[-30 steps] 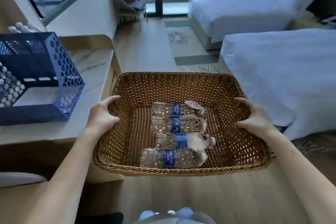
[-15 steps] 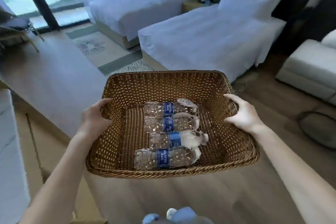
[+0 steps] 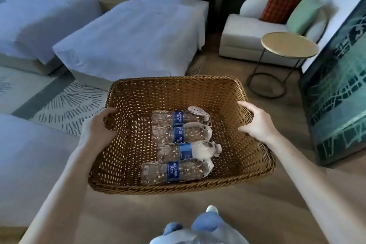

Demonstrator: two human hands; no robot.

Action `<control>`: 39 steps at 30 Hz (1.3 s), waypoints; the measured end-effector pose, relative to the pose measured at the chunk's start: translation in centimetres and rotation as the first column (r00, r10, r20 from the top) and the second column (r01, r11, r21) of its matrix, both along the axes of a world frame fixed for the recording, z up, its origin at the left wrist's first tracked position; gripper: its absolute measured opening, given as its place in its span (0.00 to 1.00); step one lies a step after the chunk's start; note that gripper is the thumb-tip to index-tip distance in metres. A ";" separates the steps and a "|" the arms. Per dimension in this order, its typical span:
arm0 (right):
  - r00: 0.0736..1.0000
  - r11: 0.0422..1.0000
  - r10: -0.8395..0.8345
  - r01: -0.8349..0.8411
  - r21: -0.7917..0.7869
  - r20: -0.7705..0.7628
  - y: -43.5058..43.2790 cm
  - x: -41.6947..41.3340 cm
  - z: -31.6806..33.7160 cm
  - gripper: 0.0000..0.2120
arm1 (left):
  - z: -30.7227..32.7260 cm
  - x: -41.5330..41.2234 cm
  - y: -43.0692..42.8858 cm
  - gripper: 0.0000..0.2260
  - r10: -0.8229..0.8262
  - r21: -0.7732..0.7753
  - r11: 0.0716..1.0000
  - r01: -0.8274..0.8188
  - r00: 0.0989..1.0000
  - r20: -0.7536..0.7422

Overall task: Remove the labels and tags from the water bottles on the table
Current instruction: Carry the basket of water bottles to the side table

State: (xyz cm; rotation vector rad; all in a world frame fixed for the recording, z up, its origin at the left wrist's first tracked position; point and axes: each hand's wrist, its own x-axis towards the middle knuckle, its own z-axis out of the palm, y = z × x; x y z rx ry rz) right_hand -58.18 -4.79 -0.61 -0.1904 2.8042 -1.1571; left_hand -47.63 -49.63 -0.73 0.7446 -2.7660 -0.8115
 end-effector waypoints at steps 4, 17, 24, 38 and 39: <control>0.995 0.995 -0.098 0.098 0.011 0.004 4.1 -0.3 -0.2 0.42 | 0.1 -4.7 3.9 0.33 -0.105 -0.025 0.994 0.106 0.994 0.015; 0.957 0.957 -0.290 0.290 -0.033 -0.008 17.2 -7.3 -2.4 0.42 | -2.5 -18.9 16.5 0.34 -0.245 0.007 0.969 0.245 0.969 0.038; 0.937 0.936 -0.348 0.349 -0.042 0.032 19.7 -13.1 -5.8 0.41 | -5.8 -26.6 19.7 0.32 -0.278 0.024 0.961 0.277 0.960 0.044; 0.904 0.907 -0.394 0.411 -0.088 0.166 17.1 -34.9 -14.1 0.42 | -13.6 -49.8 17.0 0.34 -0.314 0.098 0.947 0.305 0.944 0.103; 0.903 0.905 -0.398 0.415 -0.089 0.162 16.9 -36.7 -14.4 0.41 | -13.5 -51.8 16.7 0.34 -0.317 0.107 0.946 0.307 0.943 0.103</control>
